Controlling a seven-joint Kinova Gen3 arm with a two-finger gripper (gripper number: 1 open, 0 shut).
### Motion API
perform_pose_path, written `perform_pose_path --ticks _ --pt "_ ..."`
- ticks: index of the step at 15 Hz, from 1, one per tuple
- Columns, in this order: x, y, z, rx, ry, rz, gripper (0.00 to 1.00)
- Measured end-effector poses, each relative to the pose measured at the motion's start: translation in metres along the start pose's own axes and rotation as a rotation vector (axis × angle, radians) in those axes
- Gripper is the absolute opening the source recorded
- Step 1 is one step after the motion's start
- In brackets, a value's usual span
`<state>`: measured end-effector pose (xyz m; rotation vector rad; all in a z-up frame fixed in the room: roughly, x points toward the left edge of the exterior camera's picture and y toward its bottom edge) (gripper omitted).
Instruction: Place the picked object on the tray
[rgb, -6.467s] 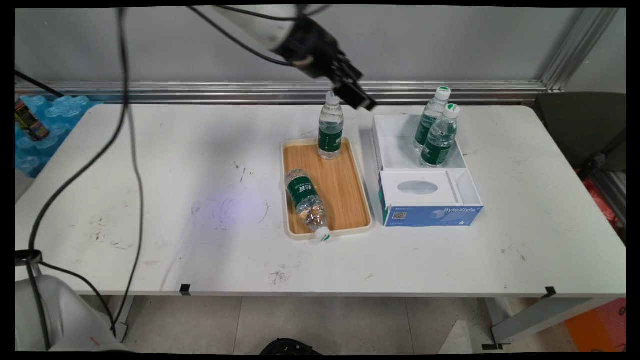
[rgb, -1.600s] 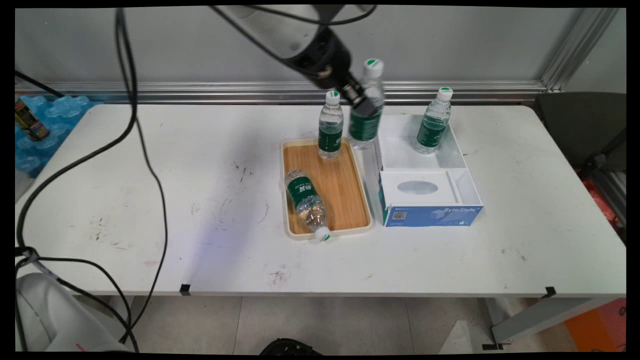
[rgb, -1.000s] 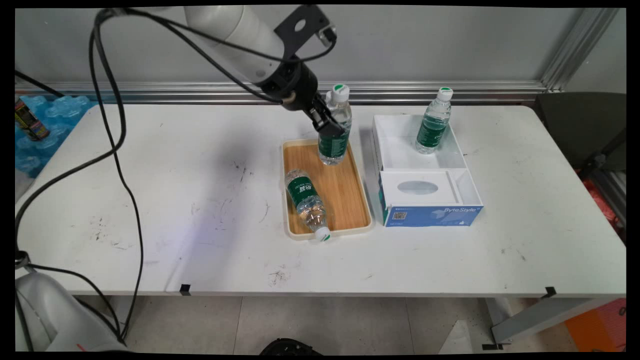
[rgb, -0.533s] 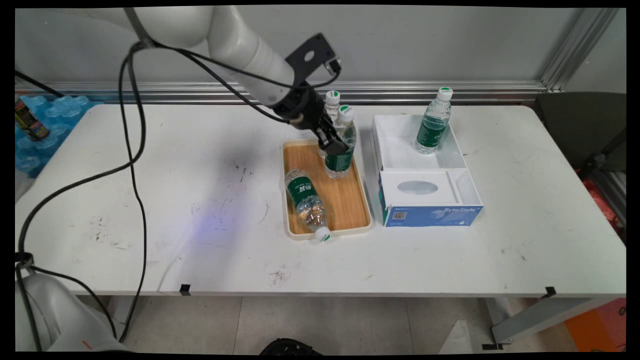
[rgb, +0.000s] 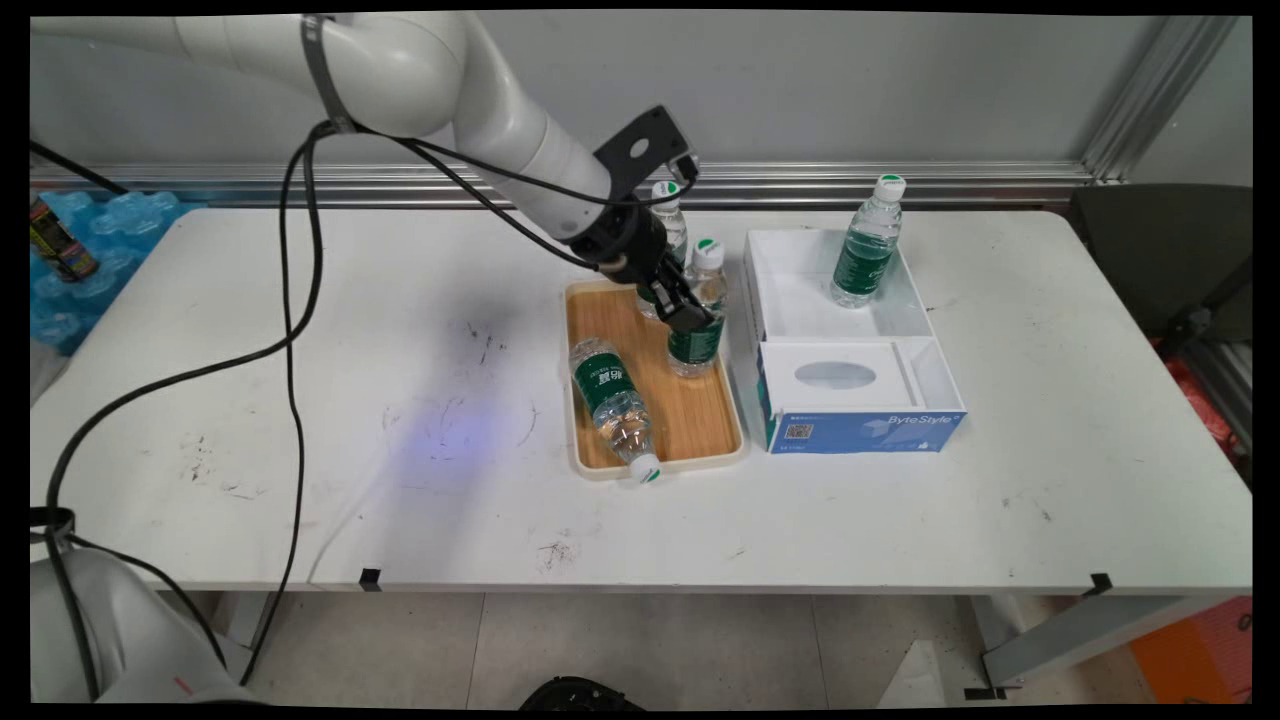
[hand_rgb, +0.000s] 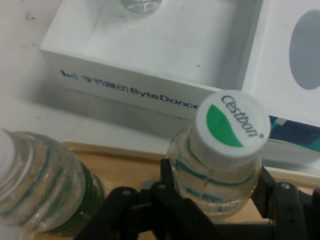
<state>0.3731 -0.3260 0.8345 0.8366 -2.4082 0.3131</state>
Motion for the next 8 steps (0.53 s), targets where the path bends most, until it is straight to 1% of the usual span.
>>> perform_pose_path --ticks 3,5,6,8 --pt "-0.0035 0.0000 0.0080 -0.015 0.005 0.003 0.00" --pt "-0.0059 -0.0005 0.0103 -0.018 0.007 0.005 0.00" --pt "-0.0064 -0.0007 0.0117 -0.019 0.008 0.008 1.00" --pt "-0.0096 -0.0013 0.0121 -0.019 0.009 0.013 1.00"
